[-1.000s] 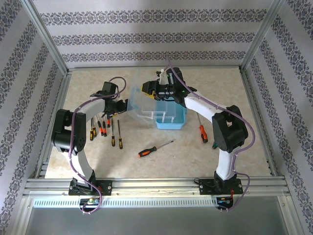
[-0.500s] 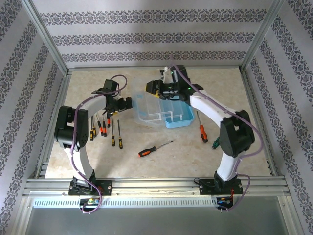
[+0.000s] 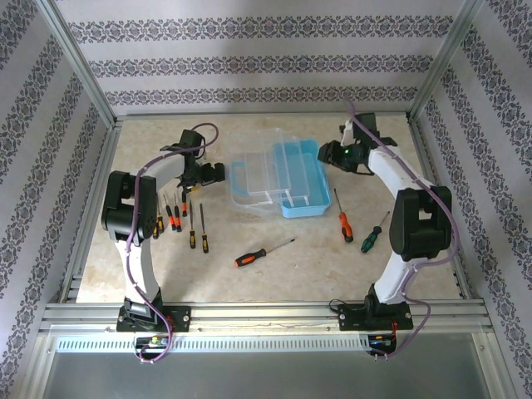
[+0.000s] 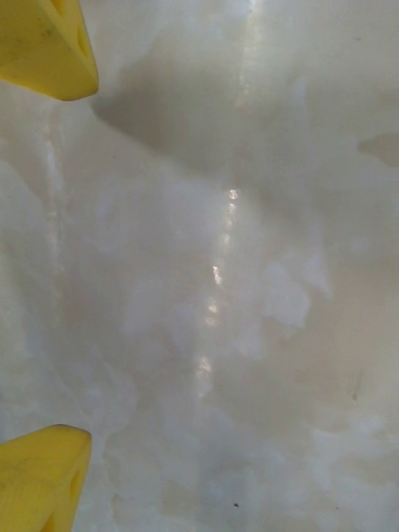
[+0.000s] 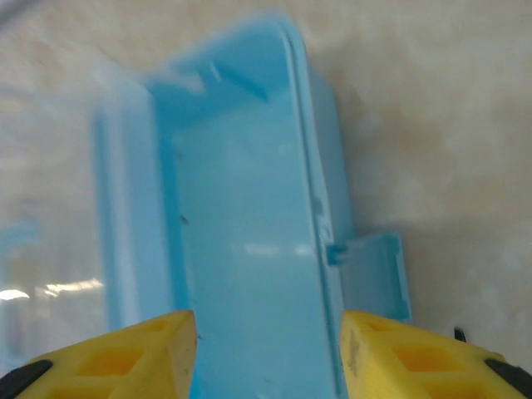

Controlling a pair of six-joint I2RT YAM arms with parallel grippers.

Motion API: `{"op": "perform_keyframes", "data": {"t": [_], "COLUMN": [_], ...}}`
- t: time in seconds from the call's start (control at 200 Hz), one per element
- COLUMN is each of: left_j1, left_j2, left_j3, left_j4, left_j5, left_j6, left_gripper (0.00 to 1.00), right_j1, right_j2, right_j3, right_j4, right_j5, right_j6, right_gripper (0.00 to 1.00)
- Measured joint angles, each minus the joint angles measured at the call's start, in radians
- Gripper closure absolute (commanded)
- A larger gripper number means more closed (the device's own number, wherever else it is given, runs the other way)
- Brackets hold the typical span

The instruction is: Pack the tool kit

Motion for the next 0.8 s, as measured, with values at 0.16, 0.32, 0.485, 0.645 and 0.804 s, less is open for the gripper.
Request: {"op": "perform_keyframes", "data": {"t": [0.16, 0.32, 0.485, 0.645, 0.804], "left_j1": [0.004, 0.006, 0.016, 0.024, 0.031], "left_j2": [0.032, 0.07, 0.132, 0.194, 0.216], "left_j3": [0.053, 0.097, 0.199, 0.319, 0.37], "left_j4": [-0.023, -0.059, -0.127, -0.19, -0.205], "left_j5": [-0.008, -0.023, -0.05, -0.097, -0.139], "left_j6": [0.014, 0.025, 0.043, 0.055, 0.055], "left_gripper": [0.0, 0.0, 0.0, 0.0, 0.0], "right_j1": [0.032, 0.061, 0.095, 0.125, 0.145], "right_j2": [0.031, 0.032, 0.017, -0.02, -0.033], "right_j3": [-0.047, -0.103, -0.145, -0.204, -0.235], "right_j4": [0.012, 0.042, 0.086, 0.135, 0.167], "right_j5": [0.055, 0.09, 0.149, 0.19, 0.216], "right_j6": [-0.023, -0.021, 0.008, 0.066, 0.109], "right_gripper": [0.54, 0.59, 0.66, 0.69, 0.72]}}
